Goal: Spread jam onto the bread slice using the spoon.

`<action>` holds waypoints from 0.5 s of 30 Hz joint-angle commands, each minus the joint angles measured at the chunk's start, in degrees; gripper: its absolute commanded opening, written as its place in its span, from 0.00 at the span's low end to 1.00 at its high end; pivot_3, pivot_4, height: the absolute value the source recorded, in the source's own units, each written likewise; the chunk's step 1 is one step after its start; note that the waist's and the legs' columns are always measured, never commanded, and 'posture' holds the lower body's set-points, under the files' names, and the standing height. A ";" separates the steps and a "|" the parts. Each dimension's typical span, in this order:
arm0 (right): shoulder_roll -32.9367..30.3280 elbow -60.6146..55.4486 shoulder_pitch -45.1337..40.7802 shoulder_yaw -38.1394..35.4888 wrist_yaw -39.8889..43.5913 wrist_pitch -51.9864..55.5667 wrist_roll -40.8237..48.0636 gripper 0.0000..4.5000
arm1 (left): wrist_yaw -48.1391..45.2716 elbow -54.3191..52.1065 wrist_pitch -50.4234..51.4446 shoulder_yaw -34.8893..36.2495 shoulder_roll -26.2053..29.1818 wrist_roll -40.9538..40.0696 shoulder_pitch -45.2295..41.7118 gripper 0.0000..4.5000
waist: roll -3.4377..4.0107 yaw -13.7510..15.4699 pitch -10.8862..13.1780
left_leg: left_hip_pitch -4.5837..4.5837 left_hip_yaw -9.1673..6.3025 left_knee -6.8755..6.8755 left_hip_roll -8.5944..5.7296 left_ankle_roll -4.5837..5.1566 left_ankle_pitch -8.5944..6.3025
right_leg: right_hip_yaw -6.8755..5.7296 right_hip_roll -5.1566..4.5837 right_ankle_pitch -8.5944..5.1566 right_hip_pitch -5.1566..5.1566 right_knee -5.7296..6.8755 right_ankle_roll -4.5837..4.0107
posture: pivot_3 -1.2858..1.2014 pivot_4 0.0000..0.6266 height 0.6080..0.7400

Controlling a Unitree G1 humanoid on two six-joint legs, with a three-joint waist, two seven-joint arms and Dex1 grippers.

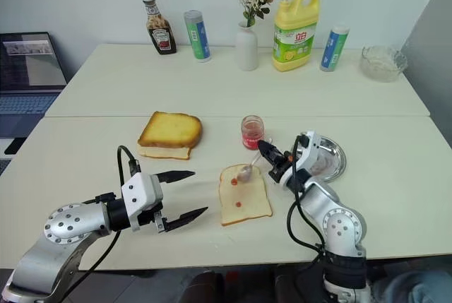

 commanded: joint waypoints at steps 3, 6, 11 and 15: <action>1.67 3.84 -2.47 -0.16 -1.37 -0.81 0.61 0.01 | -0.05 1.28 -1.50 1.36 0.68 0.29 -0.92 1.00 | 0.00 -0.08 0.00 | 0.00 0.00 -0.01 0.00 0.00 0.00 | -0.01 0.00 0.00 0.00 -0.02 0.00 | 0.52 0.24 1.00; 1.95 5.56 -2.53 0.85 -0.89 -1.05 -0.53 0.01 | 0.02 1.42 -1.77 0.83 0.48 0.59 -1.24 1.00 | 0.00 -0.09 0.00 | -0.01 0.02 -0.01 0.00 0.00 0.00 | 0.00 -0.01 0.00 0.00 -0.03 0.00 | 0.52 0.24 1.00; 2.09 6.43 -1.25 1.53 -0.99 1.08 -0.14 0.01 | -0.09 1.60 -2.74 0.44 0.24 1.03 -0.51 1.00 | 0.01 -0.15 0.00 | 0.00 0.02 -0.03 0.01 0.00 0.00 | 0.01 0.00 0.00 -0.01 -0.02 0.00 | 0.52 0.24 1.00; -0.27 4.28 0.63 1.06 -0.73 7.83 4.74 0.01 | -0.04 1.66 -3.12 0.33 0.16 1.15 -0.12 1.00 | 0.00 -0.10 0.00 | -0.01 0.02 -0.03 0.01 0.00 0.00 | 0.01 -0.01 0.00 -0.01 -0.03 0.00 | 0.52 0.24 1.00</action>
